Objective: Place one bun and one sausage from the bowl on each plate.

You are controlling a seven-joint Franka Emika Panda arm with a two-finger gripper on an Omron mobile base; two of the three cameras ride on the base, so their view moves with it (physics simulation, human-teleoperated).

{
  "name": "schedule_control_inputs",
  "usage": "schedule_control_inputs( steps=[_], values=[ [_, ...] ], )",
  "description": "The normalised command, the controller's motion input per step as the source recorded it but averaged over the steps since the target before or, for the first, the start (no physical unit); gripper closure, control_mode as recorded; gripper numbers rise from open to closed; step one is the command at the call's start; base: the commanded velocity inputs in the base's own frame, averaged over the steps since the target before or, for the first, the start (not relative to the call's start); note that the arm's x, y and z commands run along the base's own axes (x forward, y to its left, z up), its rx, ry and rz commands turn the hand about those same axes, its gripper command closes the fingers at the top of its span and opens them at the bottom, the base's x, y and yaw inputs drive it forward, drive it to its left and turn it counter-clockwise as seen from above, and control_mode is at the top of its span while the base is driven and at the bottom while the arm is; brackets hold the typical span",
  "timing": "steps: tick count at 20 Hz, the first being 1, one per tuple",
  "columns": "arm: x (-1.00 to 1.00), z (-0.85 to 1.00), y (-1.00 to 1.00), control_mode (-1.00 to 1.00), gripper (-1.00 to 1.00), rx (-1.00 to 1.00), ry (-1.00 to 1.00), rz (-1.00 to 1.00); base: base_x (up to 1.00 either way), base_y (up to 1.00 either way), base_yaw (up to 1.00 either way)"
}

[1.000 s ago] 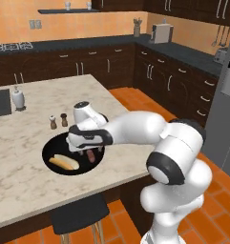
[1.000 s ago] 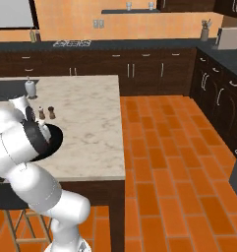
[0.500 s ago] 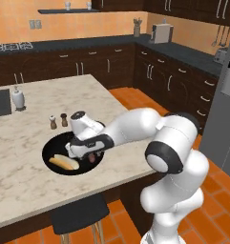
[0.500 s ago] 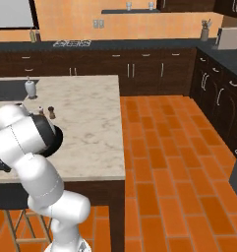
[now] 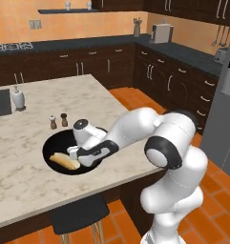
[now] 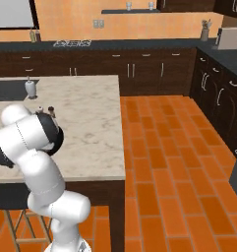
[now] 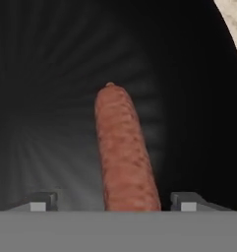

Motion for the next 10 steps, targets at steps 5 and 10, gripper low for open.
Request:
schedule_control_inputs(
  steps=[5,10],
  values=[
    [0.07,-0.08,0.0,-1.0,1.0,-0.01,-0.02,0.0,0.0,0.0,0.0],
    [-0.34,0.39,-0.15,-1.0,1.0,0.0,-0.16,0.0,0.0,0.0,0.0]
  ],
)
